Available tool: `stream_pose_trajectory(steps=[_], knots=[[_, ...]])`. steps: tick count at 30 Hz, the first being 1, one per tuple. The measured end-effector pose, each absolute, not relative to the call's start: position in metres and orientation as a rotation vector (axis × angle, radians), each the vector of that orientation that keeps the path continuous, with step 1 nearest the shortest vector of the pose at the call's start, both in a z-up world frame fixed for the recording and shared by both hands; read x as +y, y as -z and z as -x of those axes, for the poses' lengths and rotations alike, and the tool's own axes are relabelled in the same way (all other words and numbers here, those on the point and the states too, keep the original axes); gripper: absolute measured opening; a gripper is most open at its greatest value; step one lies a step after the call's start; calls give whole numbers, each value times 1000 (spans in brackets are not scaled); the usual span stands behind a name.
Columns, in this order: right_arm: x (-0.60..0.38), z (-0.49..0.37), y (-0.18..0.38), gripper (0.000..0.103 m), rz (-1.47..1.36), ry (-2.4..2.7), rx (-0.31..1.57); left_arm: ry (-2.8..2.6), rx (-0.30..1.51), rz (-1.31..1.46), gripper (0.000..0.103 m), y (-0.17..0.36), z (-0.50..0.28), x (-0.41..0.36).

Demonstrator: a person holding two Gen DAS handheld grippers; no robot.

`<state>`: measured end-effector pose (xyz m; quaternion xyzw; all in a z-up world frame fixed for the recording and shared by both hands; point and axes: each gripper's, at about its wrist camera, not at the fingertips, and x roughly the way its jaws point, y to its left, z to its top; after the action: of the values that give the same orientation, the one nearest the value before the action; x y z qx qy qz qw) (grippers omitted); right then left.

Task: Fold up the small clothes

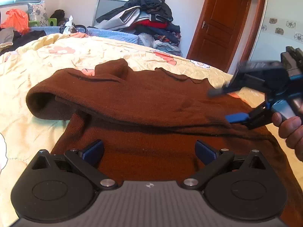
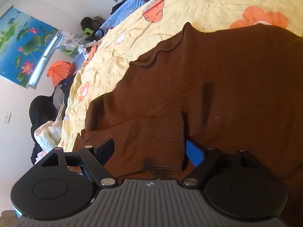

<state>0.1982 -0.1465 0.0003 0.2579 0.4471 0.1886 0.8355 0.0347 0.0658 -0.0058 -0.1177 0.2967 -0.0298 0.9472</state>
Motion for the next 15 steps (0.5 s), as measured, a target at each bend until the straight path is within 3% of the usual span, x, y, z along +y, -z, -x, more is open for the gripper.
stream_pose_trajectory(steps=[1, 2, 3, 9, 15], knots=[[-141, -199, 0, 48, -507, -385, 958, 62, 604, 243, 103, 6, -35, 67], [-138, -200, 1, 22, -470, -364, 968, 63, 603, 245, 103, 6, -35, 67], [-137, -200, 3, 18, -457, -366, 965, 64, 602, 246, 103, 6, -35, 67], [-152, -187, -37, 16, -470, -457, 827, 64, 602, 247, 103, 6, -33, 68], [-231, -188, -74, 16, -460, -324, 729, 68, 597, 258, 103, 5, -33, 69]])
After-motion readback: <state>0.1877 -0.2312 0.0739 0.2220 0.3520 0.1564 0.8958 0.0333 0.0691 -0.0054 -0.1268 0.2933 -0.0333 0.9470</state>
